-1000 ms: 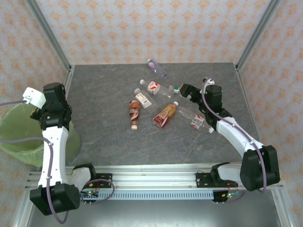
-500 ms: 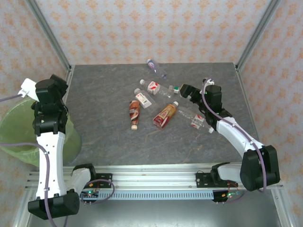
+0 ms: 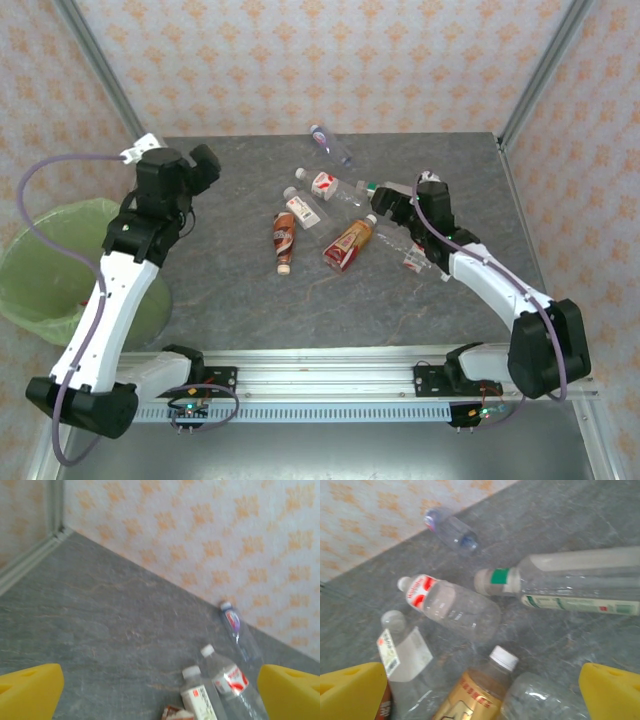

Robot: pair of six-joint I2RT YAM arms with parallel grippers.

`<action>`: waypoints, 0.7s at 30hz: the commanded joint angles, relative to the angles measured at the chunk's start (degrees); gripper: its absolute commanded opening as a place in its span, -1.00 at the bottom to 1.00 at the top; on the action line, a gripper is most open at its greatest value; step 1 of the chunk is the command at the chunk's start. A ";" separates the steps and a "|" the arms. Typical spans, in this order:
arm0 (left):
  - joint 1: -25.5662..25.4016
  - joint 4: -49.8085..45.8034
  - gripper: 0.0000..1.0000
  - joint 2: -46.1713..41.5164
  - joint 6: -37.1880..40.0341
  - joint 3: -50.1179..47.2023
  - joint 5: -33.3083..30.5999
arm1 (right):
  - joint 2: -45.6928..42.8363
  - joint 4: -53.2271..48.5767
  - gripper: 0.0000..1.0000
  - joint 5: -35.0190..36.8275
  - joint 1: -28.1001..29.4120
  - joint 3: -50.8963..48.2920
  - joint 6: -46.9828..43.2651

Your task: Put the plastic bottles in the bin

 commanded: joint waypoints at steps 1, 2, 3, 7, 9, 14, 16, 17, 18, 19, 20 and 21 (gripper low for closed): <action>-1.28 2.44 1.00 1.65 4.17 -0.61 8.72 | 0.01 -7.91 0.98 3.80 0.16 1.35 -2.55; -2.36 2.95 1.00 2.63 4.47 -1.03 9.54 | -0.09 -8.31 0.98 3.63 0.16 1.12 -2.57; -3.37 2.93 1.00 3.60 4.56 -1.12 9.48 | -0.12 -8.48 0.99 3.40 0.16 0.80 -2.42; -6.60 2.58 1.00 9.29 3.92 -2.08 8.53 | -0.32 -6.01 0.98 3.36 0.12 -1.70 -0.99; -7.40 3.63 1.00 11.86 3.70 -3.50 8.43 | -0.32 -5.70 0.99 4.17 0.15 -2.42 -0.64; -8.98 5.00 1.00 17.44 4.30 -5.40 10.32 | -0.56 -8.05 0.98 7.39 0.09 -2.25 -0.39; -9.70 5.16 1.00 19.32 4.41 -5.57 10.58 | -0.65 -8.33 0.98 7.92 0.12 -2.34 -0.43; -10.02 5.65 1.00 20.27 4.58 -5.91 11.42 | -0.78 -8.40 0.98 8.13 0.11 -2.43 -0.39; -10.40 6.12 1.00 21.26 4.89 -6.20 12.00 | -0.93 -8.32 0.98 8.30 0.15 -2.49 -0.30; -10.74 6.55 1.00 22.54 5.23 -6.41 12.65 | -1.03 -8.13 0.99 8.45 0.15 -2.69 -0.10; -11.13 6.79 1.00 23.99 5.74 -6.50 13.23 | -1.19 -7.90 0.98 8.66 0.10 -2.77 0.06; -11.52 6.68 1.00 25.36 6.06 -6.44 12.97 | -1.45 -7.60 0.98 8.91 0.15 -3.02 0.12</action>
